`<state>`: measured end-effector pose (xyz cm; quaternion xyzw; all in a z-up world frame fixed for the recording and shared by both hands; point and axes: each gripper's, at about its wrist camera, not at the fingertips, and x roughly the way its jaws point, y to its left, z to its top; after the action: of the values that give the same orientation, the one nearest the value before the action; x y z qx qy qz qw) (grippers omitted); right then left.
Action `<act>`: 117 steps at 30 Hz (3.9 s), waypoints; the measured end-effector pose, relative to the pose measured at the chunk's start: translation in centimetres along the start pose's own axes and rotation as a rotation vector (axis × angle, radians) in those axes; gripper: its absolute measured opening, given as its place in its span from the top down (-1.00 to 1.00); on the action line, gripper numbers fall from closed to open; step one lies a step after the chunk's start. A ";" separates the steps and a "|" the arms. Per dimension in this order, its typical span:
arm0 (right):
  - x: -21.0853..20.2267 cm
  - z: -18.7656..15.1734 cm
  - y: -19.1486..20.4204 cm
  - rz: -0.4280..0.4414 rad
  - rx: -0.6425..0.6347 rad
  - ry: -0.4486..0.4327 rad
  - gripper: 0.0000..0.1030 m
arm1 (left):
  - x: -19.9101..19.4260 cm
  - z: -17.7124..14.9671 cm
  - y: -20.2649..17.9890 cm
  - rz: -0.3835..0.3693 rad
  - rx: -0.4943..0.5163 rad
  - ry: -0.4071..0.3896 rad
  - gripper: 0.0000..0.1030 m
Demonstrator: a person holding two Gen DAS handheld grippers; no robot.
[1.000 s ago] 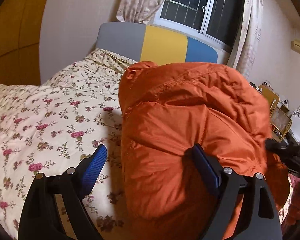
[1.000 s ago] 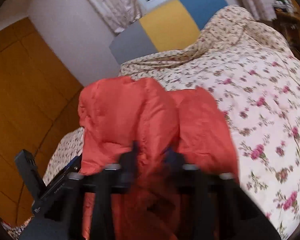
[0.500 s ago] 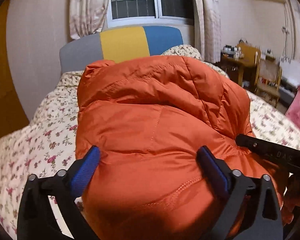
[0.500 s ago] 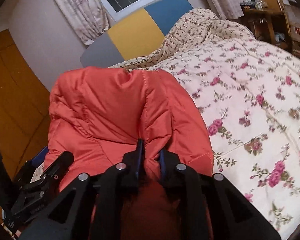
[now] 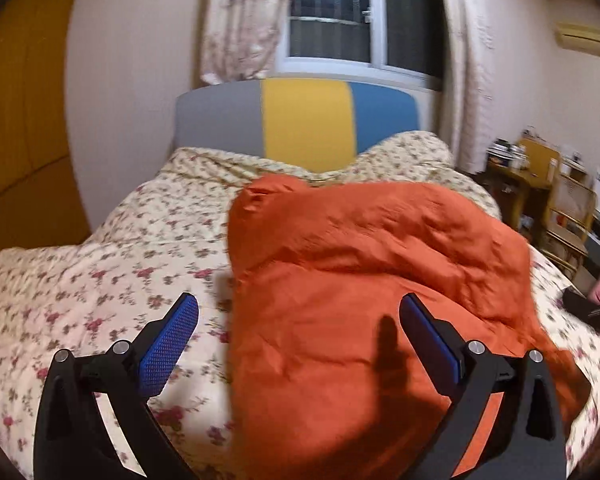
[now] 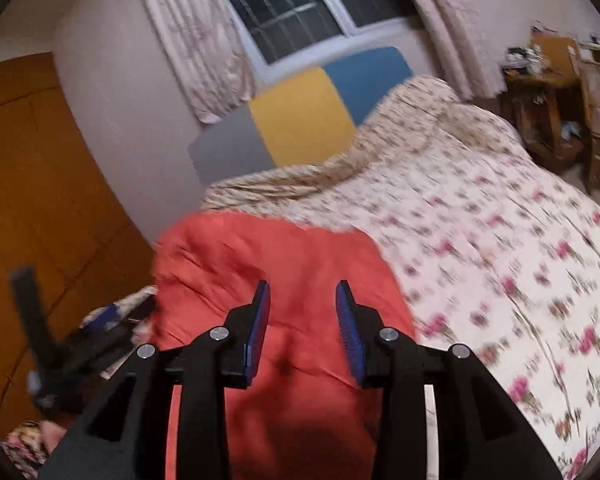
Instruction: Fold large clothes
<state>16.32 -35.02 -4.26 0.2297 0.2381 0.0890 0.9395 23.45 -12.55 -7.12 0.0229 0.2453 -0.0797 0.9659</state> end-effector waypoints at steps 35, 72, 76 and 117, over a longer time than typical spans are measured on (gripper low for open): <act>16.2 -1.2 -4.0 -0.104 -0.047 0.232 0.62 | 12.5 0.7 -2.5 0.062 0.014 0.284 -0.94; 12.2 -4.1 -6.8 -0.149 -0.022 0.127 0.43 | 3.7 -6.8 -4.7 -0.007 0.129 0.076 -0.94; 12.2 -4.0 -6.7 -0.158 -0.029 0.124 0.43 | 4.1 -7.0 -5.0 -0.011 0.132 0.087 -0.94; 18.4 -0.1 -4.9 -0.186 -0.123 0.239 0.22 | 14.3 0.8 -3.7 0.127 0.158 0.249 -0.94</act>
<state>32.62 -34.15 -14.14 0.1365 0.3625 0.0428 0.9209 35.61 -18.26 -13.31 0.1239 0.3543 -0.0341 0.9263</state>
